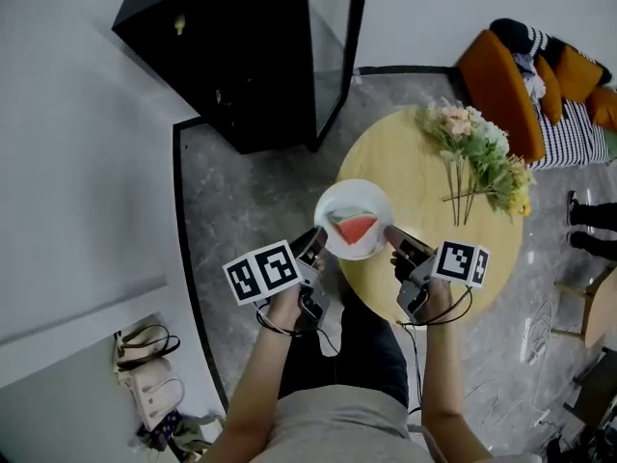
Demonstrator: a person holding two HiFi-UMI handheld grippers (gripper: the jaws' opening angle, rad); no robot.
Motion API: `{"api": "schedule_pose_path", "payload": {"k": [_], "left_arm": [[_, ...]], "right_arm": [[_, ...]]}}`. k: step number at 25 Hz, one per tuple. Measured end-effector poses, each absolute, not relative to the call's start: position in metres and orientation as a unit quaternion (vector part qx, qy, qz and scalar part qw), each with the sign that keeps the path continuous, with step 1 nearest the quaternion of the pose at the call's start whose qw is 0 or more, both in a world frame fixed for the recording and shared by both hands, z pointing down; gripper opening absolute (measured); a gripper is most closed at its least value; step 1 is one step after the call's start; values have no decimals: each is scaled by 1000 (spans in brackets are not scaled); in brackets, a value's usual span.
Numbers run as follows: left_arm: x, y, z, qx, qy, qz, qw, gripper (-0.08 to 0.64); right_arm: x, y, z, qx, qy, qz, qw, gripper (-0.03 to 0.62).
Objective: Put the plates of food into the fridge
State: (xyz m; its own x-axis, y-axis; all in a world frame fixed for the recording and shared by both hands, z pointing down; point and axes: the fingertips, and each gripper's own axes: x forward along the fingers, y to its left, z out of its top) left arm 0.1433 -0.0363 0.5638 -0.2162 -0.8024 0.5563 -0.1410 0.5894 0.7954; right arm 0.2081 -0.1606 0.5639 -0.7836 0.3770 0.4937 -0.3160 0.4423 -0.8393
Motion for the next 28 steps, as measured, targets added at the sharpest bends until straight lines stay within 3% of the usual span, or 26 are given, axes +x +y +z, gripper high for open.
{"api": "schedule_pose_path", "payload": {"k": [13, 28], "left_arm": [[41, 118, 529, 272, -757, -365, 468, 34], [-39, 143, 520, 232, -756, -426, 439, 34]], "right_arm": [[82, -16, 529, -107, -795, 494, 335, 31], [-17, 3, 511, -138, -802, 472, 339, 31]]}}
